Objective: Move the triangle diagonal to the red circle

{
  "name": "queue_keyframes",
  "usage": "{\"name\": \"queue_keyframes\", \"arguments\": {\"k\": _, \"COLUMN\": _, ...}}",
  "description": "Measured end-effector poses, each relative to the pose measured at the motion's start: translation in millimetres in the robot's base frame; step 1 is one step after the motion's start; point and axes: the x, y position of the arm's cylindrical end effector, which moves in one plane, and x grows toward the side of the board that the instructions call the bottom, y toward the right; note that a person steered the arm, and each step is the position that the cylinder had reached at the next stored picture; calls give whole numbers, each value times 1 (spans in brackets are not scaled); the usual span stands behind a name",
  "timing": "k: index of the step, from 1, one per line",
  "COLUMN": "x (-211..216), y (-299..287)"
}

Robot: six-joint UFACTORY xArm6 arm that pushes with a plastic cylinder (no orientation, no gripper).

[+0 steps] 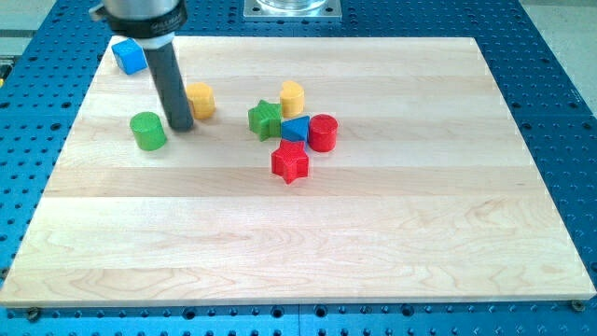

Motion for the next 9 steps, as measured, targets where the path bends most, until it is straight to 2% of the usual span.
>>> {"name": "queue_keyframes", "arguments": {"k": 1, "x": -41, "y": 23}}
{"name": "queue_keyframes", "arguments": {"k": 2, "x": -62, "y": 119}}
{"name": "queue_keyframes", "arguments": {"k": 3, "x": -79, "y": 137}}
{"name": "queue_keyframes", "arguments": {"k": 4, "x": -62, "y": 149}}
{"name": "queue_keyframes", "arguments": {"k": 5, "x": -74, "y": 162}}
{"name": "queue_keyframes", "arguments": {"k": 8, "x": -77, "y": 150}}
{"name": "queue_keyframes", "arguments": {"k": 9, "x": -50, "y": 85}}
